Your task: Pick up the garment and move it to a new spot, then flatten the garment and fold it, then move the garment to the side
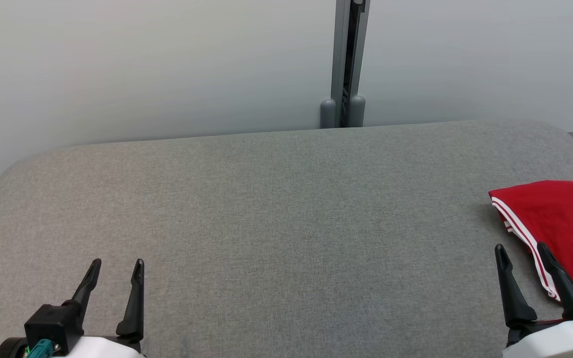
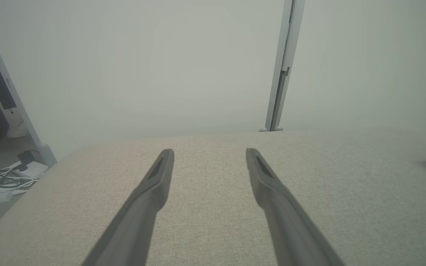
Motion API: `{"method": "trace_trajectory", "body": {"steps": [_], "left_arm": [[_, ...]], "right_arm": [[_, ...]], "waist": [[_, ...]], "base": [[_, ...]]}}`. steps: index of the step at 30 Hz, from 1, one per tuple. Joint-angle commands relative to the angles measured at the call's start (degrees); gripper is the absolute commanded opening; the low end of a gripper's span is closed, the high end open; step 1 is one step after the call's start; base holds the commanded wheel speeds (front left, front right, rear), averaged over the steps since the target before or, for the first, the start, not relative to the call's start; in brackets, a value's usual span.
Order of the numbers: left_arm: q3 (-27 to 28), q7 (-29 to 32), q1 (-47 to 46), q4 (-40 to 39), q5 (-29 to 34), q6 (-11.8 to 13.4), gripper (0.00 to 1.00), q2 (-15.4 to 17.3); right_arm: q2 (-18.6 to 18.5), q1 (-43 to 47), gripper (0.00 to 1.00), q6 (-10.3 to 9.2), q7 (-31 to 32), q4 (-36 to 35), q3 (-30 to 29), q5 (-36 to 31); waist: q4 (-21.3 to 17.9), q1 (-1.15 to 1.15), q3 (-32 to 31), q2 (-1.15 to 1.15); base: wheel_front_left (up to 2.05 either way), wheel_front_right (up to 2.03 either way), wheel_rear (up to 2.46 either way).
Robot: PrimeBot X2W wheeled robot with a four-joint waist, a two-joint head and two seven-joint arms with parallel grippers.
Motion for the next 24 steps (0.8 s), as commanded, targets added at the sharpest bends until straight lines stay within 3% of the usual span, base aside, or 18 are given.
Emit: {"method": "trace_trajectory", "body": {"steps": [1,9,10,24], "left_arm": [[0.2,-0.3,-0.8,0.2,-0.2,-0.1,1.0,0.3],[0.3,-1.0,-1.2,0.8,-0.5,-0.5,1.0,0.8],[0.0,-0.8,-0.2,0.9,-0.2,-0.2,0.0,0.4],[0.3,-1.3,-0.8,3.8,-10.2,-2.7,0.0,-2.6]], "right_arm": [[-0.1,-0.5,1.0,-0.03,-0.4,0.1,0.0,0.4],[-0.1,-0.2,1.0,-0.03,-0.6,0.1,0.1,1.0],[0.0,0.0,0.0,0.01,-0.2,0.2,0.0,0.8],[0.1,-2.2,0.0,0.01,2.7,5.3,-1.8,12.3]], "waist": [[0.0,0.0,0.1,0.0],[0.0,0.0,0.2,0.0],[0.0,0.0,0.2,0.0],[-0.1,0.0,0.4,0.0]], "base": [[0.0,0.0,0.0],[0.0,0.0,0.0],[0.0,0.0,0.0],[0.0,0.0,0.0]]}}
